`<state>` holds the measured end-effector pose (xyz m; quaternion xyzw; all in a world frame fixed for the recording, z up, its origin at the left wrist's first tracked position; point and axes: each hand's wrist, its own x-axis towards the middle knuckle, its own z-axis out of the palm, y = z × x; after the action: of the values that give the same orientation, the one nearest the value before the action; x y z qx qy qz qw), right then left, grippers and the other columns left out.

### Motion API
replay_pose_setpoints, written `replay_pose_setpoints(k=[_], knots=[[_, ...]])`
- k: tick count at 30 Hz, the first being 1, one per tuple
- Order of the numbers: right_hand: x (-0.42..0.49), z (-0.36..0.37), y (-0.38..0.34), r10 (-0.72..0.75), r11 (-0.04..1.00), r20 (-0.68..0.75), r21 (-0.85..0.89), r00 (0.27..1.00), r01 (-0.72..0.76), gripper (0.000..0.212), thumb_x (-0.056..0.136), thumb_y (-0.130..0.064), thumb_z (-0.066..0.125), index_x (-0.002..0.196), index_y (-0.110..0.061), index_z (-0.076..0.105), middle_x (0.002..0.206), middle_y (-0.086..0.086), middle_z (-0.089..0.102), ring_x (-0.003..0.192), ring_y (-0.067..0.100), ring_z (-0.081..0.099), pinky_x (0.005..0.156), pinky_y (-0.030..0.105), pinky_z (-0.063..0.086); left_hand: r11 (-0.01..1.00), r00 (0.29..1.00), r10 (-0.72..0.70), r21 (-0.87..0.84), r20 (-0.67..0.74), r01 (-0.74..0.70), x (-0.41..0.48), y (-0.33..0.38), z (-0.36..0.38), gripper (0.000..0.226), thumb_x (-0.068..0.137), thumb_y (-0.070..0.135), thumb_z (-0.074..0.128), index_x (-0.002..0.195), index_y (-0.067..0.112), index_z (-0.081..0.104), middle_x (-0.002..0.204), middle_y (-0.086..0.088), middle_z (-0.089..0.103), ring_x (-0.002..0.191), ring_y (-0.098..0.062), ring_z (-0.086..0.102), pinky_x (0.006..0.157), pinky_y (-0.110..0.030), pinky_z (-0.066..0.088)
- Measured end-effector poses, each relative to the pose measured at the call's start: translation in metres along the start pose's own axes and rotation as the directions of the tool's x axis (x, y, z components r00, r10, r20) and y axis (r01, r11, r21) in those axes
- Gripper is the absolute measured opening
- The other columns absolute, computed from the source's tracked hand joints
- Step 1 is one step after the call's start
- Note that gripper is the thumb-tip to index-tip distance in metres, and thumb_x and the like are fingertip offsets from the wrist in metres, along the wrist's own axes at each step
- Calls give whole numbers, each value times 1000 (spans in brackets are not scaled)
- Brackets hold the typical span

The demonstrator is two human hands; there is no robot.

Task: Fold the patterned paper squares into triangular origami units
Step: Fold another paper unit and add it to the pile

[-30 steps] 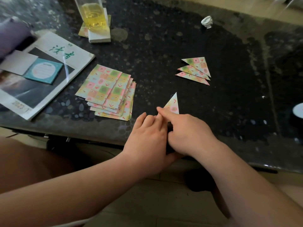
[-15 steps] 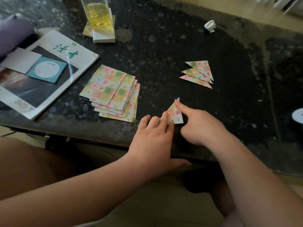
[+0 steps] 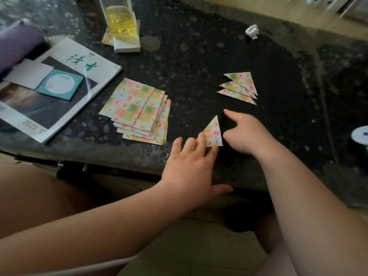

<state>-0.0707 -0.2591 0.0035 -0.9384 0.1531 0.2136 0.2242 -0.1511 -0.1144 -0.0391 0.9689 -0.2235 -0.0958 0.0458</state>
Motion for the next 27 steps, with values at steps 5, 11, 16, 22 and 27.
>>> replay_pose_setpoints(k=[5, 11, 16, 22, 27], knots=[[2, -4, 15, 76, 922, -43, 384, 996, -54, 67, 80, -15, 65, 145, -25, 55, 120, 4, 72, 103, 19, 71, 88, 43, 62, 1000, 998, -21, -5, -63, 21, 12, -1, -2, 86, 83, 89, 32, 151, 36, 37, 146, -7, 41, 126, -31, 35, 116, -53, 21], [-4, -9, 18, 109, 724, 150, 665, 983, -182, 38, 96, 3, 60, 132, -9, 61, 109, 13, 68, 98, 21, 71, 82, 40, 64, 991, 993, -80, -112, -84, 70, 31, 1, -16, 51, 99, 66, 32, 136, 40, 55, 134, -2, 46, 121, -27, 41, 105, -48, 32], [-2, -1, 20, 83, 786, 110, 604, 990, -133, 35, 92, -4, 68, 124, -16, 67, 101, 3, 70, 87, 15, 73, 79, 37, 65, 888, 963, -268, -381, 24, 256, 54, -22, -24, 53, 93, 41, 66, 142, 31, 46, 137, 0, 46, 123, -25, 47, 105, -42, 43], [0, 5, 20, 48, 833, 76, 547, 996, -82, 30, 90, -9, 73, 116, -23, 69, 97, -2, 72, 87, 12, 72, 69, 29, 61, 823, 940, -309, -454, 145, 341, 64, -23, -29, 52, 87, 43, 75, 132, 32, 51, 118, 4, 60, 105, -21, 60, 91, -44, 55], [1, 12, 21, 13, 867, 46, 497, 999, -35, 32, 86, -14, 77, 115, -25, 73, 103, -4, 73, 92, 16, 68, 69, 30, 53, 828, 946, -276, -458, 170, 324, 57, -25, -30, 49, 81, 49, 80, 122, 33, 59, 121, 4, 50, 107, -22, 58, 95, -42, 53]])
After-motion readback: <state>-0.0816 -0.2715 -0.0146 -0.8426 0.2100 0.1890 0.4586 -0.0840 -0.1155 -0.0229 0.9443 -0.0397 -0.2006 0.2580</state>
